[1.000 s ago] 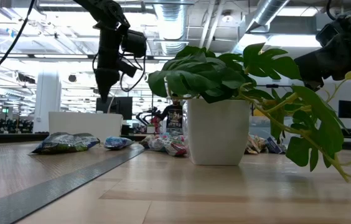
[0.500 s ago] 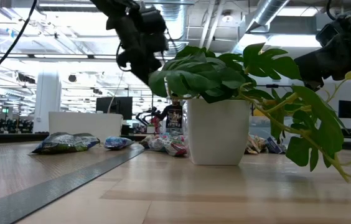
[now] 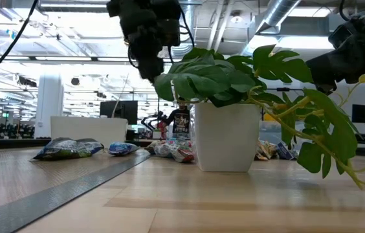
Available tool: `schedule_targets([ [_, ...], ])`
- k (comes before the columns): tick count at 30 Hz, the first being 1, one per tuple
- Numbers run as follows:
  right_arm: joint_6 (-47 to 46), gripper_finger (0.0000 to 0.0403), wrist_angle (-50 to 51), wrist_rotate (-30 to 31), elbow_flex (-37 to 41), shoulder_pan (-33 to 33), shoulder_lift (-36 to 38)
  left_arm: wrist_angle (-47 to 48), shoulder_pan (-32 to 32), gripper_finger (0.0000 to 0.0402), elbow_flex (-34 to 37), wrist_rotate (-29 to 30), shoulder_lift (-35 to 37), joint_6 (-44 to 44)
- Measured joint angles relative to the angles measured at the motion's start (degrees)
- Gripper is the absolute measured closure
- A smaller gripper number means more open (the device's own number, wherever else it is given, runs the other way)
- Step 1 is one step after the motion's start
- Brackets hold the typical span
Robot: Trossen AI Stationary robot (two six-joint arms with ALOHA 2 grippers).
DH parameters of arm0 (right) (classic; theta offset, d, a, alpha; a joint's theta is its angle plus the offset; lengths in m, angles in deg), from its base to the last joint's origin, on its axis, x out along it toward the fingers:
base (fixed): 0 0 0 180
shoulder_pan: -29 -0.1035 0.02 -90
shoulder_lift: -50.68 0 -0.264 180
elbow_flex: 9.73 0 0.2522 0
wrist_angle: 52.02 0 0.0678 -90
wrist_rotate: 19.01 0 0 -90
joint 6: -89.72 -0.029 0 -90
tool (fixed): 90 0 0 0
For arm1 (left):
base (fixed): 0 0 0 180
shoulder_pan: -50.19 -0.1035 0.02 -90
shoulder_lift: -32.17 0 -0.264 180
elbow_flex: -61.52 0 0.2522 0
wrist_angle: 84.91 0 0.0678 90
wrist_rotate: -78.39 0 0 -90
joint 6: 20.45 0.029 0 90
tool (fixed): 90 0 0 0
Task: Pick and place Granola Bars by type
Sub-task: Put the blue granola bar into the transparent bin
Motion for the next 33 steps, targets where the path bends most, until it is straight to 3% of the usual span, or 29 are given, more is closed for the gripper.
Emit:
schedule_targets([
  [4, 0.0, 0.0238, 0.0, 0.0, 0.0, 0.0, 0.0, 4.4, 3.1, 0.0284, 0.0, 0.7, 0.0, -12.4],
  [8, 0.0, 0.0239, 0.0, 0.0, 0.0, 0.0, 0.0, 8.3, 5.4, 0.0284, 0.0, 2.4, 0.0, -18.5],
  [15, 0.0, 0.0237, 0.0, 0.0, 0.0, 0.0, 0.0, 12.7, 8.4, 0.0284, 2.4, 12.9, 1.7, -32.9],
  [27, 0.0, 0.0239, 0.0, 0.0, 0.0, 0.0, 0.0, 7.4, 15.2, 0.0284, 16.6, 12.2, 9.4, -66.5],
  [33, 0.0, 0.0237, 0.0, 0.0, 0.0, 0.0, 0.0, -0.5, 18.5, 0.0283, 22.2, 12.2, 10.1, -73.0],
])
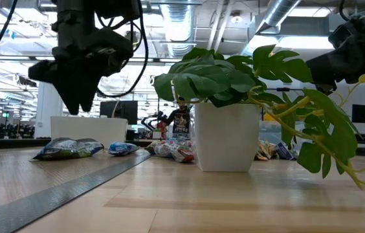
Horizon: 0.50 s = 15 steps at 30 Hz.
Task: Pick and place Granola Bars by type
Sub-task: Put the blue granola bar into the transparent bin
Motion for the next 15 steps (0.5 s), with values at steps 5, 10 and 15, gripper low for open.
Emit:
schedule_targets([
  [5, 0.0, 0.0238, 0.0, 0.0, 0.0, 0.0, 0.0, -6.2, 0.8, 0.0258, 3.1, -0.1, -0.5, 1.1],
  [10, 0.0, 0.0238, 0.0, 0.0, 0.0, 0.0, 0.0, -7.6, 0.2, 0.0208, 4.3, -1.4, -0.8, 1.1],
  [15, 0.0, 0.0238, 0.0, 0.0, 0.0, 0.0, 0.0, -8.2, -0.3, 0.0172, 6.0, -1.4, -0.8, 1.0],
])
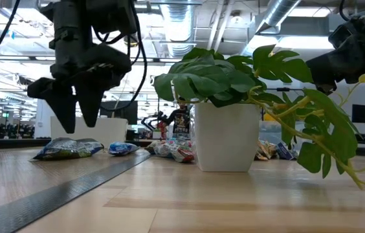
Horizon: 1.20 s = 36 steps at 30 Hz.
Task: Pick and place Granola Bars by type
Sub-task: Put the blue granola bar into the transparent bin
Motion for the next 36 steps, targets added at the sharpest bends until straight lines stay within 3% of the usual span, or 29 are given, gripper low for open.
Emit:
schedule_targets([
  [11, 0.0, 0.0238, 0.0, 0.0, 0.0, 0.0, 0.0, 0.9, -0.1, 0.0166, 1.0, 1.9, -1.0, -1.5],
  [17, 0.0, 0.0239, 0.0, 0.0, 0.0, 0.0, 0.0, -3.8, -0.1, 0.0166, 1.0, -2.5, -6.6, 1.1],
  [25, 0.0, 0.0237, 0.0, 0.0, 0.0, 0.0, 0.0, -4.8, -0.2, 0.0167, 0.7, -2.8, -8.9, 1.3],
  [29, 0.0, 0.0238, 0.0, 0.0, 0.0, 0.0, 0.0, -4.6, -0.2, 0.0189, 0.8, -2.6, -9.0, 1.7],
  [36, 0.0, 0.0239, 0.0, 0.0, 0.0, 0.0, 0.0, -4.0, -0.2, 0.0268, 0.9, -1.3, -9.1, 6.6],
])
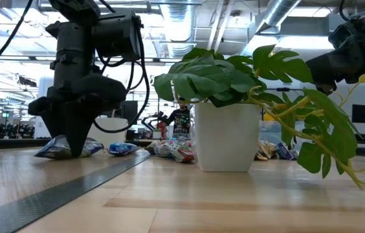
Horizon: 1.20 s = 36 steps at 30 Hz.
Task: Pick and place Granola Bars by type
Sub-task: Put the blue granola bar into the transparent bin
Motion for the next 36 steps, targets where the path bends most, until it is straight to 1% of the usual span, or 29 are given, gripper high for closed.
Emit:
schedule_targets([
  [6, 0.0, 0.0237, 0.0, 0.0, 0.0, 0.0, 0.0, 0.0, 0.0, 0.0325, -0.6, 0.0, 0.0, 5.1],
  [11, 0.0, 0.0238, 0.0, 0.0, 0.0, 0.0, 0.0, -1.0, -0.2, 0.035, -1.7, 0.2, 0.7, 14.2],
  [16, 0.0, 0.0239, 0.0, 0.0, 0.0, 0.0, 0.0, -5.2, -1.0, 0.0356, -2.4, -0.7, 3.6, 24.4],
  [23, 0.0, 0.0237, 0.0, 0.0, 0.0, 0.0, 0.0, -13.1, -2.8, 0.0357, -2.4, -1.6, 9.1, 33.9],
  [31, 0.0, 0.0238, 0.0, 0.0, 0.0, 0.0, 0.0, -24.2, -6.2, 0.0357, -2.4, -1.7, 15.5, 43.9],
  [36, 0.0, 0.0239, 0.0, 0.0, 0.0, 0.0, 0.0, -32.4, -9.4, 0.0357, -2.4, -1.7, 18.8, 47.5],
])
